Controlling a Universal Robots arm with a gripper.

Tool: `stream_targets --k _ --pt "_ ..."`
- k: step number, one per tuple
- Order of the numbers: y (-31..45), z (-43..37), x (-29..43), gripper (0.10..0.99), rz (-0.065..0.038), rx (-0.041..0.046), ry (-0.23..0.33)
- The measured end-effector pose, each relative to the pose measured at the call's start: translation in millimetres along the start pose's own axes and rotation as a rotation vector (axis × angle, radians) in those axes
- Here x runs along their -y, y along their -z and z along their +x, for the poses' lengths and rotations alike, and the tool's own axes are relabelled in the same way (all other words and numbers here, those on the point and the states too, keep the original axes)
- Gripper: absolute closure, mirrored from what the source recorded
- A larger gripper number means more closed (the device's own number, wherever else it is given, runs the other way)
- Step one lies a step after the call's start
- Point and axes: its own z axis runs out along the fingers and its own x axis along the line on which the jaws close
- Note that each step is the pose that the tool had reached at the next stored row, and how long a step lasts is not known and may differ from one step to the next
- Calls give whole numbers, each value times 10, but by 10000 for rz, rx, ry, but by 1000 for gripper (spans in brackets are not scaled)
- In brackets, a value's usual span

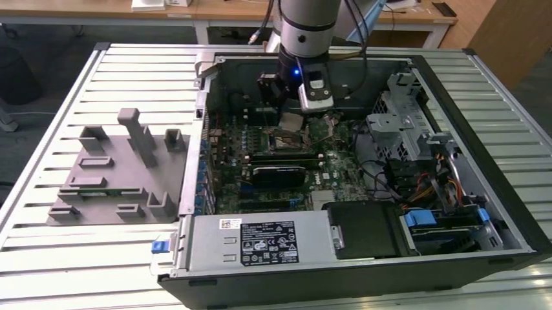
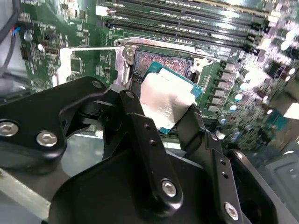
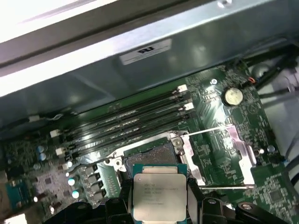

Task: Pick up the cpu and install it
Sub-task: 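Place the cpu into insertion slot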

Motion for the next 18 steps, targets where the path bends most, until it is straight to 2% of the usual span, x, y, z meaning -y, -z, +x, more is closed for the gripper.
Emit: stream_targets --k 18 --pt "-27 -1 1 541 -93 145 -3247"
